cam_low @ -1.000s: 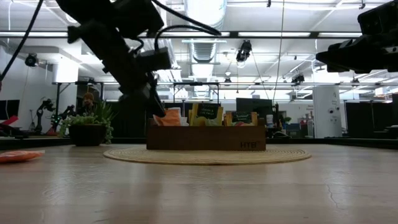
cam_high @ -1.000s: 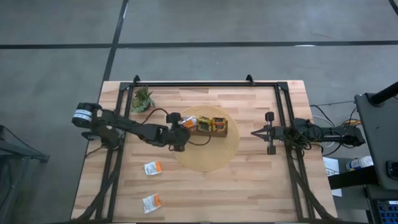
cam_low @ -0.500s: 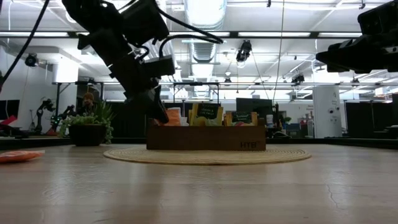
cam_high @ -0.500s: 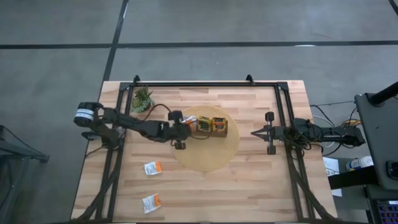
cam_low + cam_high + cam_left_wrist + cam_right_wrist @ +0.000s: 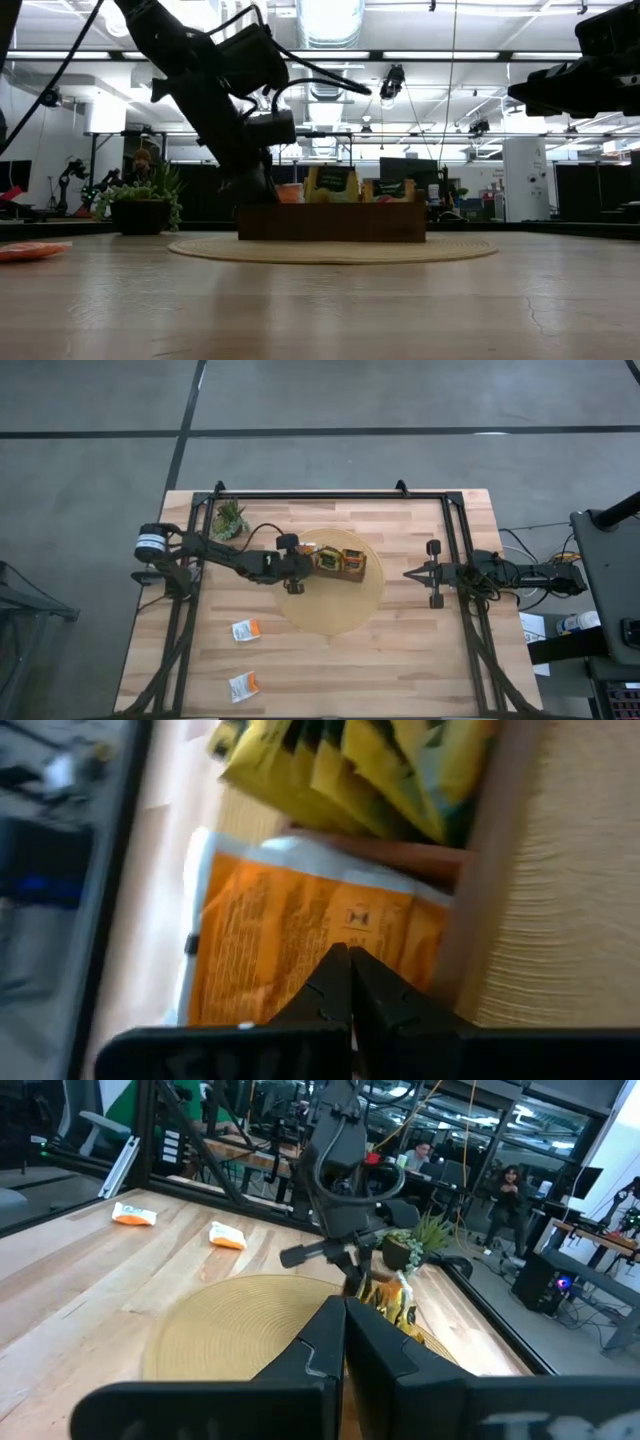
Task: Pick & Place Tea
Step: Put the white tea bag into the left section of the wooden organizer
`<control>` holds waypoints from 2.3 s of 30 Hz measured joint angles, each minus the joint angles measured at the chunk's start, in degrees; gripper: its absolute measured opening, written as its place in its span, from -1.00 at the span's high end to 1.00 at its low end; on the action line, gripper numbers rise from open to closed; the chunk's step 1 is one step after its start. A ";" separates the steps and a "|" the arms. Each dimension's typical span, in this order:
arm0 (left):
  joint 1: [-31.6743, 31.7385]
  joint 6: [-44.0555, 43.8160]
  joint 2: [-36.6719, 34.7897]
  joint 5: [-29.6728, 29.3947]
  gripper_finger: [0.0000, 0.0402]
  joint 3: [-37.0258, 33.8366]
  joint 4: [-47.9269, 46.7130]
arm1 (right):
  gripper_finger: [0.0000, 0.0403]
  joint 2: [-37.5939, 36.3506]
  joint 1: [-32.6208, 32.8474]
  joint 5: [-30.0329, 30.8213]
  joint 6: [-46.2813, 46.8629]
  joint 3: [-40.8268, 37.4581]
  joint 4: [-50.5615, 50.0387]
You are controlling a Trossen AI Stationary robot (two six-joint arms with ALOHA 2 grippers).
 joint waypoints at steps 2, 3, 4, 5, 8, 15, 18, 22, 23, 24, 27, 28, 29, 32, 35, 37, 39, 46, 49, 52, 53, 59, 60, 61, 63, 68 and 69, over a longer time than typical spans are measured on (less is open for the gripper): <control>-0.28 0.56 0.26 -4.61 1.00 0.02 -0.59 | 0.96 0.00 0.00 0.00 0.00 -0.01 0.00; -0.43 0.66 0.36 -7.23 1.00 -0.05 -0.69 | 0.96 0.00 0.00 0.00 0.00 0.00 0.00; -0.61 0.68 0.43 -9.80 1.00 -0.12 -0.73 | 0.96 0.00 0.01 0.00 0.00 -0.01 0.00; -0.68 0.85 0.43 -11.56 1.00 -0.15 -0.73 | 0.96 0.00 0.01 0.00 0.00 0.00 -0.01; -0.72 1.33 0.32 -9.57 1.00 -0.15 -0.93 | 0.96 0.00 0.01 0.00 0.00 -0.01 -0.01; -1.70 -0.93 -0.48 9.26 1.00 0.33 -2.01 | 0.96 0.00 0.02 0.00 0.01 -0.01 -0.01; -2.07 -2.63 -1.14 9.58 1.00 0.74 -4.08 | 0.96 -0.04 0.00 0.00 0.00 -0.01 0.01; -2.20 -5.24 -1.47 9.52 1.00 1.37 -6.99 | 0.96 -0.09 0.01 0.00 0.00 -0.01 -0.01; -2.24 -5.80 -1.47 9.26 1.00 1.66 -7.88 | 0.96 -0.09 0.00 0.01 0.00 0.00 0.00; -2.25 -6.17 -1.47 8.80 1.00 1.84 -8.78 | 0.96 -0.09 0.01 0.01 0.00 0.00 0.01; -2.28 -6.73 -1.47 7.52 1.00 1.88 -9.69 | 0.96 -0.09 0.00 0.02 0.00 0.01 -0.01; -2.33 -6.80 -1.52 7.52 1.00 1.89 -9.71 | 0.96 -0.09 0.01 0.00 0.00 0.00 -0.01; -2.44 -6.82 -1.58 7.44 1.00 2.04 -9.86 | 0.96 -0.09 0.00 0.00 0.00 0.01 0.01; -3.31 -6.78 -1.47 4.68 1.00 2.91 -10.42 | 0.96 -0.09 0.00 0.02 0.00 -0.01 -0.01; -5.10 -4.44 -1.38 -4.72 1.00 3.19 -10.43 | 0.96 -0.09 0.00 0.01 0.00 -0.01 0.00; -6.42 -2.51 -1.40 -11.32 1.00 3.21 -10.01 | 0.96 -0.09 0.01 0.00 0.00 -0.01 -0.01; -7.54 -1.36 -1.40 -14.20 1.00 3.16 -10.02 | 0.96 -0.09 0.00 0.02 0.00 -0.01 0.01; -9.58 -1.18 -1.47 -10.93 1.00 3.97 -9.10 | 0.96 -0.07 0.00 0.01 0.00 -0.01 0.01; -10.38 -1.18 -1.49 -11.00 1.00 4.40 -9.23 | 0.96 -0.07 0.02 0.02 0.00 -0.01 -0.01; -11.65 -1.16 -1.56 -11.04 1.00 4.98 -10.32 | 0.96 -0.07 0.00 0.00 0.00 0.00 0.00; -12.10 -1.23 -1.74 -11.02 1.00 5.23 -11.37 | 0.96 -0.07 0.01 0.01 0.00 0.00 -0.01; -15.12 -4.50 -4.35 -11.25 1.00 6.36 -17.45 | 0.96 0.00 0.02 0.00 0.00 -0.01 -0.01; -15.72 -5.29 -5.01 -11.17 1.00 6.36 -18.30 | 0.96 0.00 0.00 0.00 0.00 -0.01 -0.01; -16.21 -6.18 -5.54 -11.21 1.00 6.36 -19.02 | 0.96 0.00 0.00 0.02 0.00 -0.01 -0.01; -17.39 -7.97 -6.77 -11.44 1.00 6.36 -20.55 | 0.96 0.00 0.02 0.00 0.00 0.00 0.00; -20.41 -13.24 -9.10 -11.90 1.00 6.34 -23.46 | 0.96 -0.04 0.01 0.02 0.00 -0.01 0.01; -21.09 -14.40 -9.44 -12.33 1.00 6.34 -23.74 | 0.96 -0.04 0.00 0.00 0.00 -0.01 -0.01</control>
